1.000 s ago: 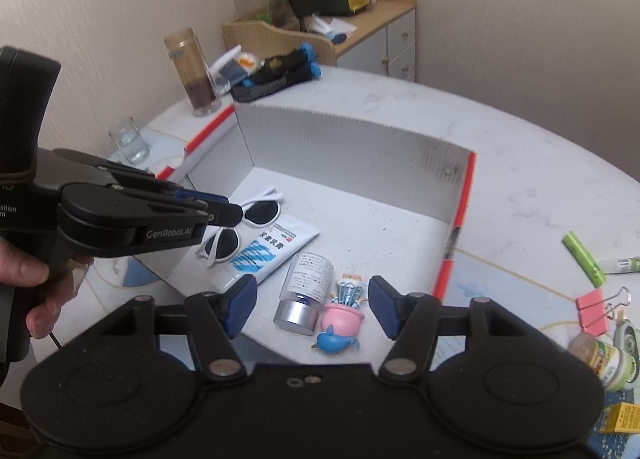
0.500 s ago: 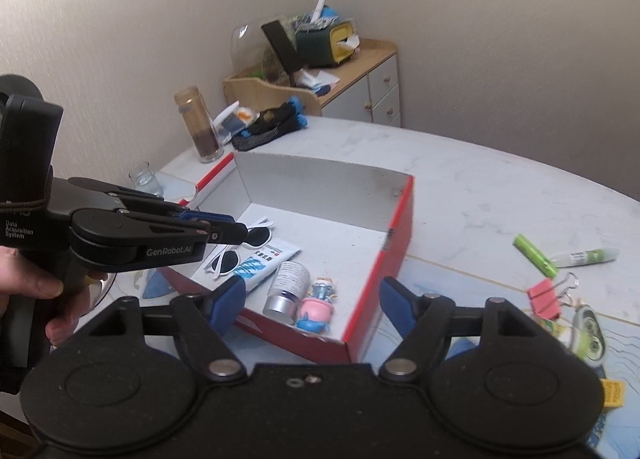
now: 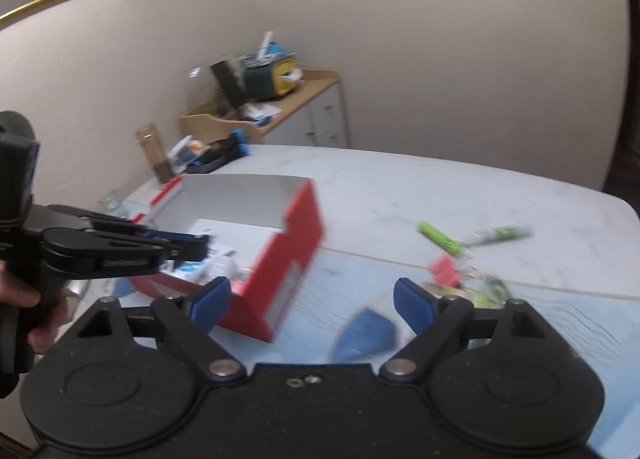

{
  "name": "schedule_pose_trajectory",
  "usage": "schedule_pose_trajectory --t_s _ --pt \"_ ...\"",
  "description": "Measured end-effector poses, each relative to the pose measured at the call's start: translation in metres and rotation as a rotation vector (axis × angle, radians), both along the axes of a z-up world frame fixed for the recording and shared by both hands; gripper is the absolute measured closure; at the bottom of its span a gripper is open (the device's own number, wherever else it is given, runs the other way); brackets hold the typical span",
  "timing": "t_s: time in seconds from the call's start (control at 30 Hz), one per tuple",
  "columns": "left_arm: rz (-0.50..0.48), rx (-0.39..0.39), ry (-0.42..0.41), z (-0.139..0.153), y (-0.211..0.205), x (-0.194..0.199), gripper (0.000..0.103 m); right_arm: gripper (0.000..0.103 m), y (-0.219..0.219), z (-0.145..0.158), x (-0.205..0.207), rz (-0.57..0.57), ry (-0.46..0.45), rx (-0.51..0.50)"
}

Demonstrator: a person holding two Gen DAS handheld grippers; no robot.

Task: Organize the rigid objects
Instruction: 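Withdraw both tools from the box back over the scattered items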

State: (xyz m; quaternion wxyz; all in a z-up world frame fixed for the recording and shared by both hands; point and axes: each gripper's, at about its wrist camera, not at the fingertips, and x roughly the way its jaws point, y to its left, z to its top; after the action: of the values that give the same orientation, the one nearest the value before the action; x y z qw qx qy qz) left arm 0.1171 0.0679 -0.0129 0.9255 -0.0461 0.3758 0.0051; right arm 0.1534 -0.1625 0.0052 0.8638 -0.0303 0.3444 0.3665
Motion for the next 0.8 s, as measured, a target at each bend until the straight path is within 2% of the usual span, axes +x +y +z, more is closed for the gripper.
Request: schedule_pose_trajectory --t_s 0.33,0.57,0.63,0.67,0.7,0.77,0.8 --pt "-0.075 -0.018 0.02 -0.023 -0.066 0.01 0.093 0.014 -0.098 -0.026 0.016 -0.184 0.027 -0.034" --pt "-0.109 -0.024 0.05 -0.042 -0.109 0.023 0.091 0.014 -0.144 -0.042 0.023 -0.239 0.058 -0.044" --pt "-0.114 -0.021 0.053 -0.048 -0.119 0.027 0.08 0.014 -0.152 -0.046 0.026 -0.242 0.064 -0.047" --pt "-0.115 -0.022 0.051 -0.051 -0.124 0.028 0.067 0.014 -0.155 -0.047 0.028 -0.24 0.067 -0.049" --pt "-0.119 -0.023 0.05 -0.054 -0.129 0.029 0.049 0.014 -0.157 -0.049 0.03 -0.236 0.07 -0.053" --pt "-0.126 -0.017 0.045 -0.058 -0.139 0.032 0.036 0.014 -0.161 -0.054 0.034 -0.228 0.075 -0.061" --pt "-0.126 -0.01 0.045 -0.061 -0.143 0.033 0.036 0.014 -0.161 -0.056 0.036 -0.225 0.078 -0.065"
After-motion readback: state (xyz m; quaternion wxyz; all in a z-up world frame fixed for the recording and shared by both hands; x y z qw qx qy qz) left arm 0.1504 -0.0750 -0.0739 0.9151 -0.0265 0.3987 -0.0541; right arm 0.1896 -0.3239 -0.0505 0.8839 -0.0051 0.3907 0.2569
